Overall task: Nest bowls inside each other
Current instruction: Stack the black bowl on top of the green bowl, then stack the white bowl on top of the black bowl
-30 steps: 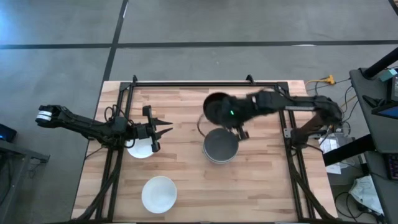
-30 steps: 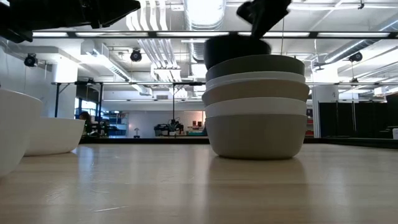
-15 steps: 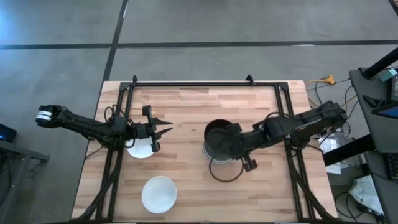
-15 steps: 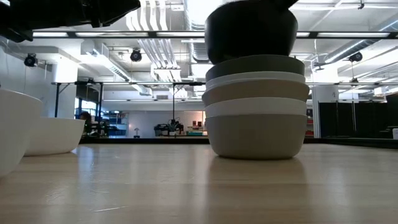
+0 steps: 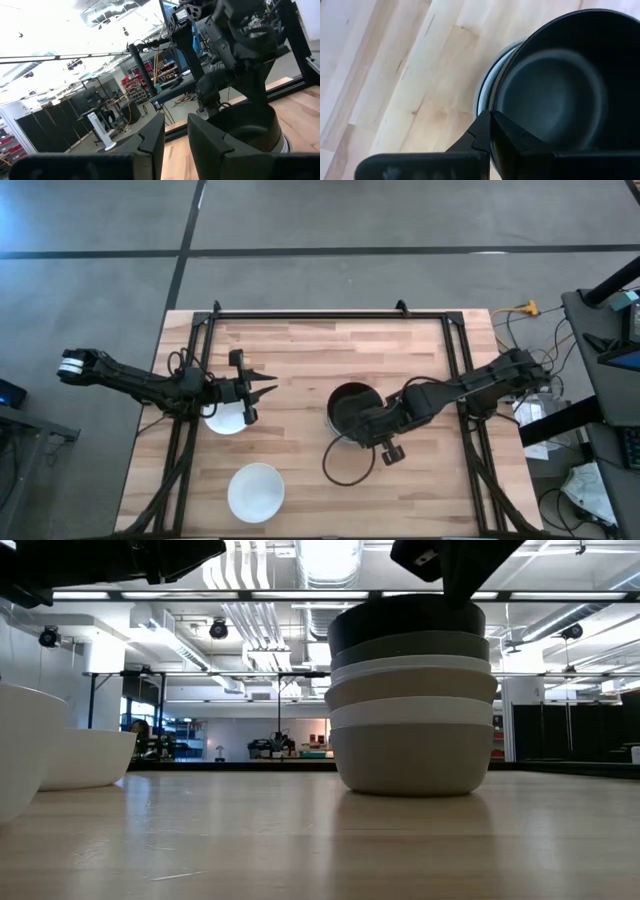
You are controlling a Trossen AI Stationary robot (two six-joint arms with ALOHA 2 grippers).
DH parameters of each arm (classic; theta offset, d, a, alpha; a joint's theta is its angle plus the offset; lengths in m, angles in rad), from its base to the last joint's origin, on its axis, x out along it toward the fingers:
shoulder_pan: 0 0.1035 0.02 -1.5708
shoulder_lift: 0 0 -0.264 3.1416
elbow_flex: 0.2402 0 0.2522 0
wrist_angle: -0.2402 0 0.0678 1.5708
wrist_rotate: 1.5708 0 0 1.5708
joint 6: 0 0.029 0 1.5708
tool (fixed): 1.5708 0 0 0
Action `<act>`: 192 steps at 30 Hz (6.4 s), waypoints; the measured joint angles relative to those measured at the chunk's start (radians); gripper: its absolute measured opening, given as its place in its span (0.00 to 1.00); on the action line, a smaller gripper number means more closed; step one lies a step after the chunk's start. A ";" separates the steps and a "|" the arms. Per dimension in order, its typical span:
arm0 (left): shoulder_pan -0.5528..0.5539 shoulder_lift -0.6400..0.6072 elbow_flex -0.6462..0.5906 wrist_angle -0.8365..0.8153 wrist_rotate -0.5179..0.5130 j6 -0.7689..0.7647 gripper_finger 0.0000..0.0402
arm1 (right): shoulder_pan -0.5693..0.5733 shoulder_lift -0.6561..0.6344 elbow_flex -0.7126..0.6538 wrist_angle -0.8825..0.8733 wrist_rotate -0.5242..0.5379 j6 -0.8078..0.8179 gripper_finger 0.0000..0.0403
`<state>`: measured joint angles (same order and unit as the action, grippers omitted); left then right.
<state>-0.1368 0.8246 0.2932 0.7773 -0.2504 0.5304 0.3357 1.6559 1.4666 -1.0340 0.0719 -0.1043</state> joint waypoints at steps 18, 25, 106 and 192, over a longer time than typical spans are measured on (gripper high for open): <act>0.000 0.000 0.000 0.000 0.000 0.000 0.17 | 0.000 0.022 0.000 -0.014 -0.003 0.029 0.02; 0.000 0.000 0.000 0.000 0.000 0.000 0.17 | 0.000 0.022 0.000 -0.018 -0.003 0.041 0.02; 0.195 0.431 0.626 -2.038 0.006 -0.550 0.42 | 0.109 -1.157 -1.162 1.321 0.089 -0.240 0.18; 0.313 1.412 2.057 -1.925 0.541 -0.183 0.00 | 0.109 -1.296 -1.162 1.029 0.306 -0.211 0.18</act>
<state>0.1765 2.2371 2.3497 -1.1473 0.2902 0.3473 0.4446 0.3595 0.3046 -0.0049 0.3779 -0.3149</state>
